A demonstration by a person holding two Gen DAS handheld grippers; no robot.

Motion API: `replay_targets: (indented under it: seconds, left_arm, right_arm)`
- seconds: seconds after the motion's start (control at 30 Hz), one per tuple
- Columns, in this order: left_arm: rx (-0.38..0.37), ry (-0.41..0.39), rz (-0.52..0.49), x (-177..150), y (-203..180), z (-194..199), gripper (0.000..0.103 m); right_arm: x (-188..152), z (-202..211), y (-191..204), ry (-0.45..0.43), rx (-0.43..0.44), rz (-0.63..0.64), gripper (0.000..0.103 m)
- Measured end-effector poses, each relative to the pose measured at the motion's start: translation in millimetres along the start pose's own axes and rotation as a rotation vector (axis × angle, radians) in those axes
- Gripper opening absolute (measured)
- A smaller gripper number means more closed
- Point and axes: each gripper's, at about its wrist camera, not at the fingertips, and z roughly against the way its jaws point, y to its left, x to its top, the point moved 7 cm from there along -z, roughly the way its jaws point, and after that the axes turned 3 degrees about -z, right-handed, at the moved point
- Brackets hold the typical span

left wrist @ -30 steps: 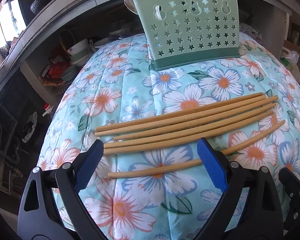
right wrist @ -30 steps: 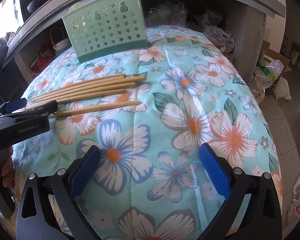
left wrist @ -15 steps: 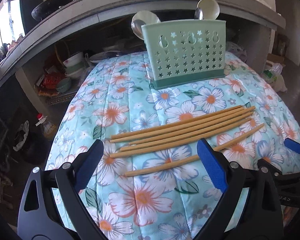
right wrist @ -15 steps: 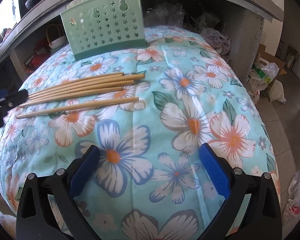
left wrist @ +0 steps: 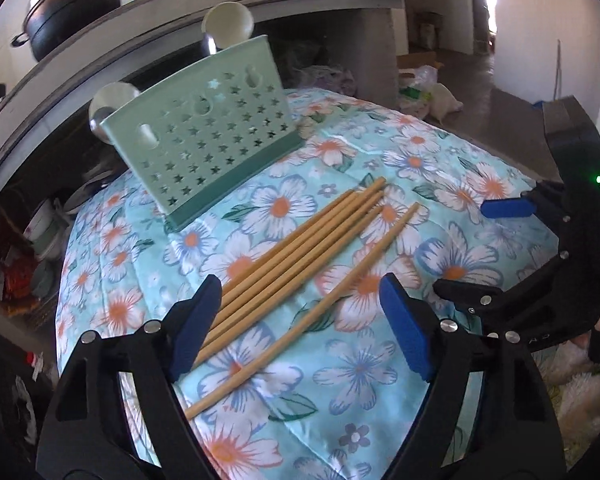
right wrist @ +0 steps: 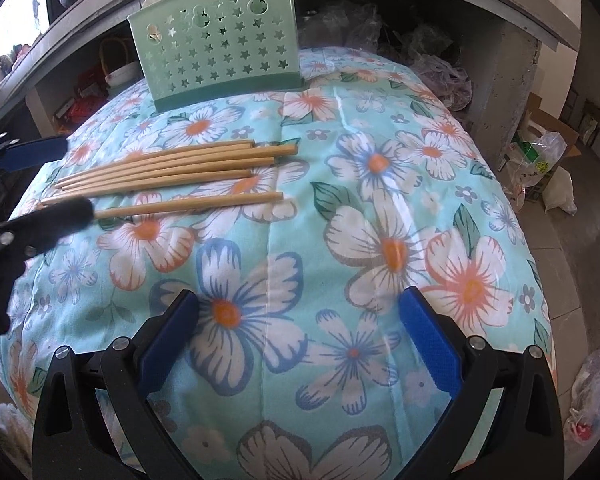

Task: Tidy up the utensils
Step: 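Close the left gripper on one wooden chopstick and lift it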

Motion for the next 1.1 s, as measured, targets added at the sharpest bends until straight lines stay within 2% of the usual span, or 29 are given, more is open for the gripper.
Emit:
replay_targets:
  seconds: [0.03, 0.1, 0.17, 0.3, 0.37, 0.5, 0.63, 0.77, 0.9, 1.0, 1.1]
  left_arm:
    - [-0.011, 0.008, -0.041, 3, -4, -6, 0.069]
    - [-0.029, 0.022, -0.100, 6, -9, -15, 0.065]
    - [-0.056, 0.043, -0.141, 9, -13, -25, 0.057]
    - [-0.149, 0.071, -0.175, 16, -21, -36, 0.044]
    - [-0.199, 0.087, -0.191, 18, -28, -40, 0.043]
    - [-0.245, 0.105, -0.236, 22, -42, -46, 0.032]
    - [-0.250, 0.125, -0.289, 26, -56, -56, 0.023]
    - [-0.238, 0.149, -0.323, 29, -63, -67, 0.021]
    - [-0.231, 0.159, -0.334, 33, -68, -69, 0.012]
    - [-0.213, 0.157, -0.342, 35, -70, -68, 0.011]
    - [-0.203, 0.152, -0.327, 39, -68, -62, 0.005]
  right_arm:
    - [0, 0, 0, -0.004, 0.000, -0.004, 0.098]
    - [-2, 1, 0, -0.022, -0.004, -0.008, 0.098]
    - [-3, 3, -1, -0.035, -0.001, -0.018, 0.098]
    - [-5, 6, -2, -0.041, 0.007, -0.021, 0.098]
    - [-6, 7, -2, -0.038, 0.011, -0.024, 0.098]
    - [-10, 12, -4, -0.034, 0.022, -0.031, 0.098]
    - [-14, 15, -5, -0.042, 0.036, -0.038, 0.098]
    - [-15, 16, -6, -0.058, 0.038, -0.048, 0.098]
    - [-15, 15, -5, -0.064, 0.026, -0.046, 0.098]
    - [-15, 15, -5, -0.065, 0.020, -0.052, 0.098]
    - [-15, 16, -5, -0.069, 0.014, -0.061, 0.098]
